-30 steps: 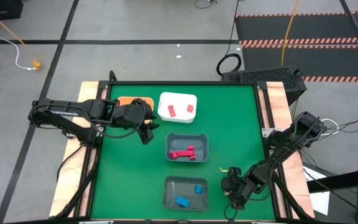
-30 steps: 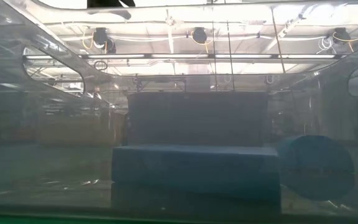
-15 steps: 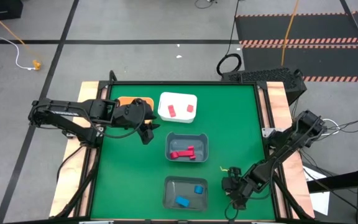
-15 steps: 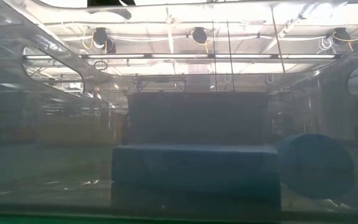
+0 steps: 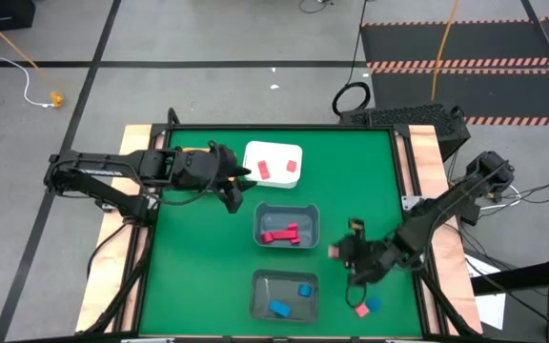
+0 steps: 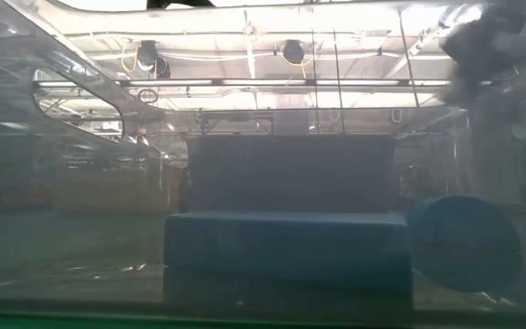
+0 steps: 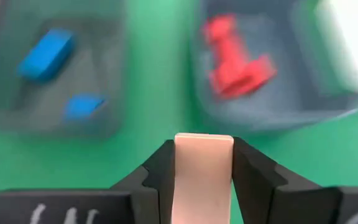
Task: Sort & place blocks by color
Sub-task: Put the brown wooden block into the yellow bin
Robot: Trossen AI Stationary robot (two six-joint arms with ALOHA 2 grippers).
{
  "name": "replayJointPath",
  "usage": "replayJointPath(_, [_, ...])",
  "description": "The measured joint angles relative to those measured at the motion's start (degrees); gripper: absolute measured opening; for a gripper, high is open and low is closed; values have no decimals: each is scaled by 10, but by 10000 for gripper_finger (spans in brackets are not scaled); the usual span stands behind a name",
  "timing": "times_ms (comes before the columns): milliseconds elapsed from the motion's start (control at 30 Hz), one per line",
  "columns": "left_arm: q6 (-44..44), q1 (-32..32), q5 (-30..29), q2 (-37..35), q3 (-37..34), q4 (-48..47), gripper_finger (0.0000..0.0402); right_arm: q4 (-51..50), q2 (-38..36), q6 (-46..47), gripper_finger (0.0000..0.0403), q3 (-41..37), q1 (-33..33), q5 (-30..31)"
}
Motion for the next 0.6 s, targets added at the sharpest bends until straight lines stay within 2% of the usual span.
replayJointPath(167, [63,0,0,4,0,47,186,28,-48,-87,109,0,-78,100])
replayJointPath(267, [112,0,-2,11,0,55,186,95,-71,-126,109,1,-133,133])
replayJointPath(467, [198,0,-56,32,-1,71,186,338,-82,-208,109,1,-235,128])
replayJointPath(600, [246,-1,-60,57,-1,125,186,525,-70,-266,109,1,-293,65])
